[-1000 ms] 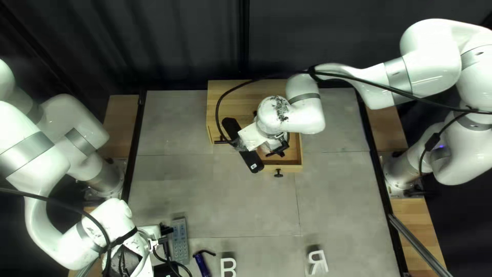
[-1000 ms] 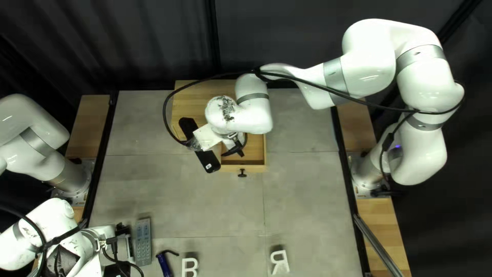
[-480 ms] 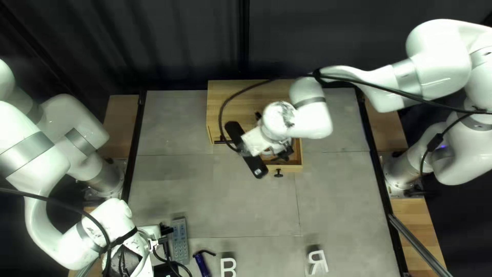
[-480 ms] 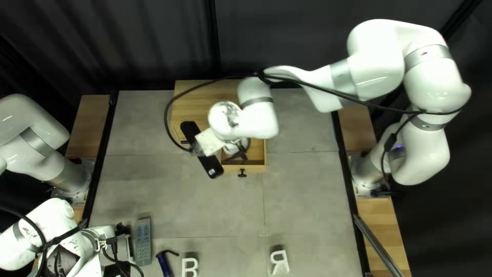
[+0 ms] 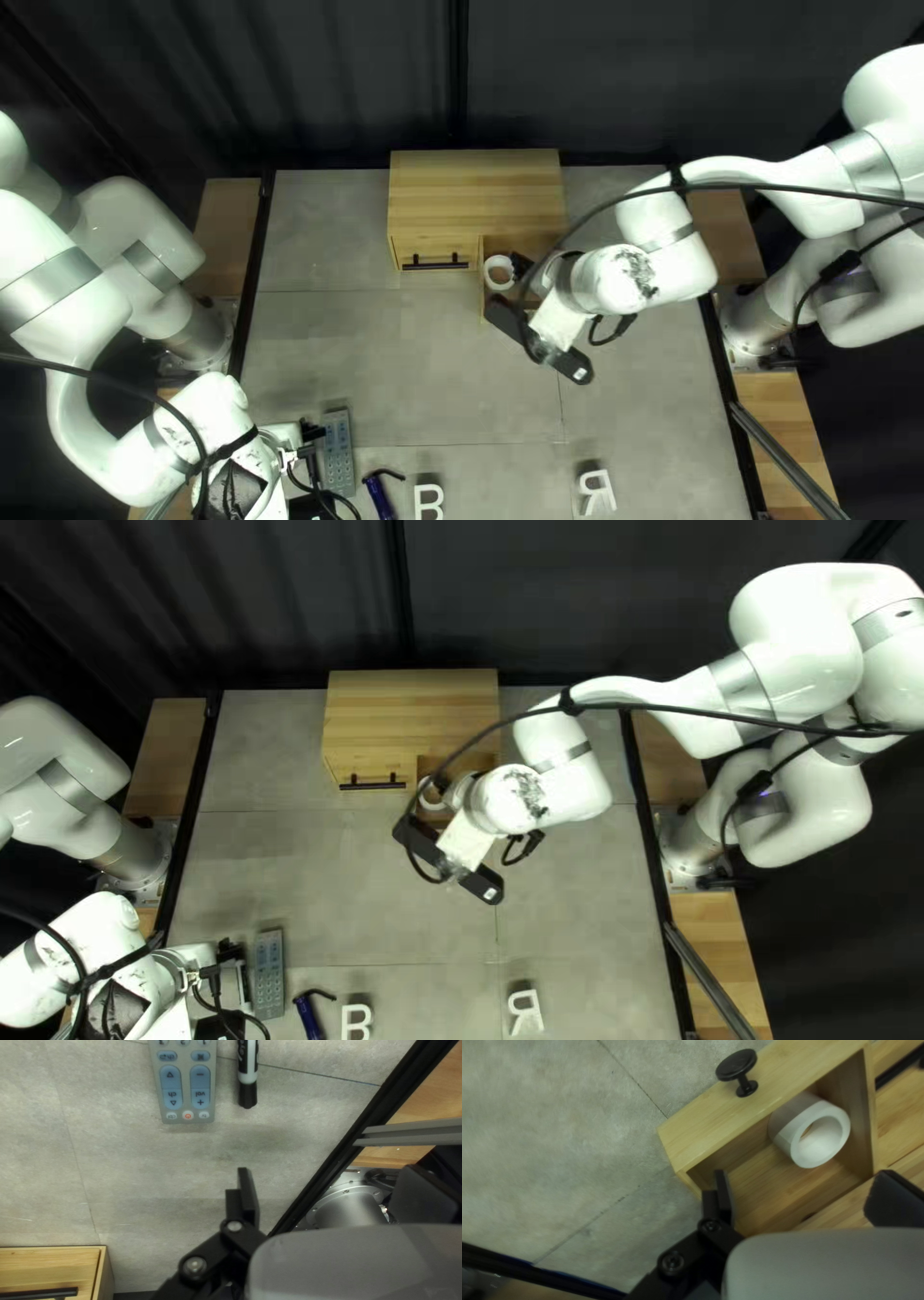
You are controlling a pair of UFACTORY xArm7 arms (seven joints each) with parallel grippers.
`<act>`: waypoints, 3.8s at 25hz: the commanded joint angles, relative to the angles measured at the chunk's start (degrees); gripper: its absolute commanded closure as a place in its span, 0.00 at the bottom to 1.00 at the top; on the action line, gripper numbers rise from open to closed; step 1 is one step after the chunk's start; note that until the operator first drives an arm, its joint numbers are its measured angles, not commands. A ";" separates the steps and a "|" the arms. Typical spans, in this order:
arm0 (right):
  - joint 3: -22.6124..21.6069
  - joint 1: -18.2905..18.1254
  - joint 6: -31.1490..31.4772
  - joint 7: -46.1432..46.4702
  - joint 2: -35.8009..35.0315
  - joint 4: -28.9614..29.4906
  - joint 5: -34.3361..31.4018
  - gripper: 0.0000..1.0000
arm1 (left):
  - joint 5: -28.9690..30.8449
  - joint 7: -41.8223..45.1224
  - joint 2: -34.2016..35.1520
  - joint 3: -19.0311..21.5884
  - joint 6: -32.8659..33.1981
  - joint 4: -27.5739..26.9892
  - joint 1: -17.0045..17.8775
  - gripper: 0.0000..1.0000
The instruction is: Open drawers and place objects into drawer and close
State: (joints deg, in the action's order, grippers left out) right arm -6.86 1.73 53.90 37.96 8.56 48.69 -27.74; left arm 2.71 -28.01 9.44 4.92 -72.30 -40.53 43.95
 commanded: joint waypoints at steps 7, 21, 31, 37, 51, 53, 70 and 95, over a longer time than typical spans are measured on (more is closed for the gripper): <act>3.28 -1.48 -4.25 14.55 -2.73 1.06 0.93 0.00 | 0.00 0.00 0.00 0.00 0.00 0.00 0.00 0.00; 4.12 -1.63 -3.57 20.42 -3.35 2.07 4.01 0.00 | 0.00 0.00 0.00 0.00 0.00 0.00 0.00 0.00; 2.84 -0.37 -1.72 17.92 -2.65 1.60 6.62 0.00 | 0.00 0.00 0.00 0.00 0.00 0.00 0.00 0.00; -2.09 3.88 0.74 10.06 -3.41 1.90 8.84 0.00 | 0.00 0.00 0.00 0.00 0.00 0.00 0.00 0.00; -13.68 15.54 1.86 -10.42 -12.19 6.79 10.17 0.00 | 0.00 0.00 0.00 0.00 0.00 0.00 0.00 0.00; -14.98 17.92 1.86 -14.48 -16.09 9.71 9.06 0.00 | 0.00 0.00 0.00 0.00 0.00 0.00 0.00 0.00; -15.86 21.37 -2.64 -23.02 -20.92 9.58 5.19 0.00 | 0.00 0.00 0.00 0.00 0.00 0.00 0.00 0.00; -16.33 21.54 -15.30 -22.85 -25.99 5.72 3.34 0.00 | 0.00 0.00 0.00 0.00 0.00 0.00 0.00 0.00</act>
State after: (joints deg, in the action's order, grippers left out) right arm -23.44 23.79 39.89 14.35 -17.05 55.23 -24.03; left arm 2.71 -28.01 9.44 4.92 -72.30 -40.53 43.95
